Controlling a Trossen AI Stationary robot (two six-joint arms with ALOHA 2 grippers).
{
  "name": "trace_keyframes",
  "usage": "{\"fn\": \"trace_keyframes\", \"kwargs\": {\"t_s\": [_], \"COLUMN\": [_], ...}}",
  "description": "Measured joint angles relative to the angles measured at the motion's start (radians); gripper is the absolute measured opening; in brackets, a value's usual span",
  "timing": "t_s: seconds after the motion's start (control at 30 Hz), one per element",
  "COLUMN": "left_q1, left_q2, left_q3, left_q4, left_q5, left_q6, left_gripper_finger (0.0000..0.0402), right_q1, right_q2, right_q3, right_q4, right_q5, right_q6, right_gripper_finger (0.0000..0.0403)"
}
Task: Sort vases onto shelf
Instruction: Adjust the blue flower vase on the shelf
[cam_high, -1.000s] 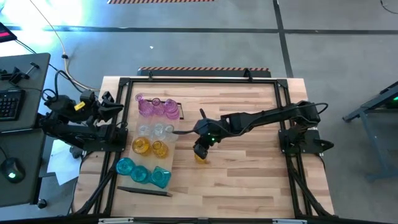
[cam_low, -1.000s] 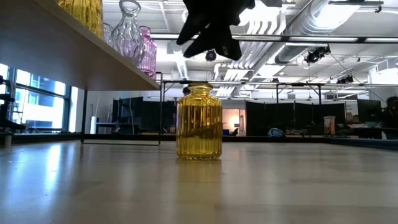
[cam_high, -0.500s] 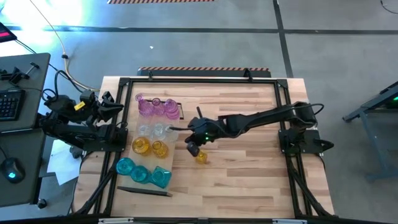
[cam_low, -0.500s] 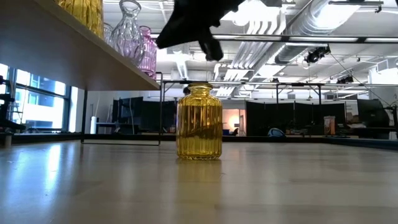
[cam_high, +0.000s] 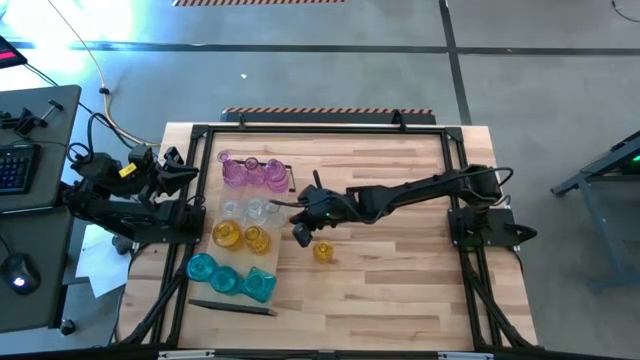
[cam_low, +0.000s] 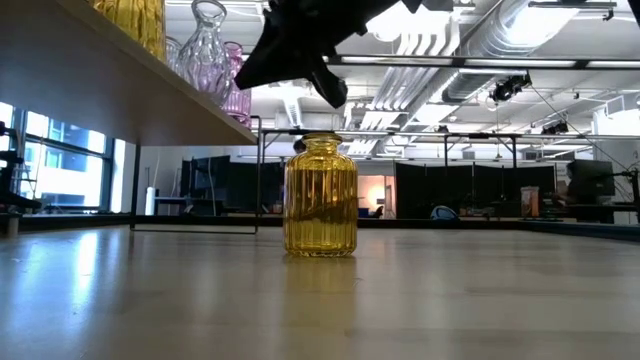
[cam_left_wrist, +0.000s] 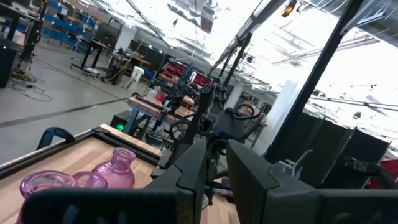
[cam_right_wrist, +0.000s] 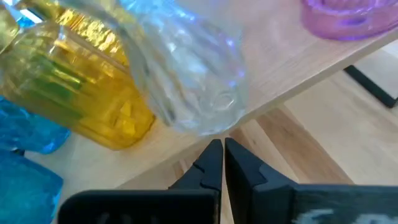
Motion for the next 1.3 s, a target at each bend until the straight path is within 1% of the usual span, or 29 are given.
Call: {"fn": "trace_keyframes", "kwargs": {"t_s": [0.43, 1.3], "left_q1": [0.000, 0.000], "left_q2": [0.000, 0.000], "left_q3": [0.000, 0.000], "left_q4": [0.000, 0.000], "left_q5": [0.000, 0.003], "left_q6": [0.002, 0.013], "left_gripper_finger": [0.0058, 0.0058], "right_q1": [0.001, 0.000], "right_q2": [0.000, 0.000], "right_q3": [0.000, 0.000], "right_q4": [0.108, 0.162], "right_q5": [-0.009, -0.021], "right_q6": [0.023, 0.049], "right_gripper_finger": [0.0000, 0.0000]}}
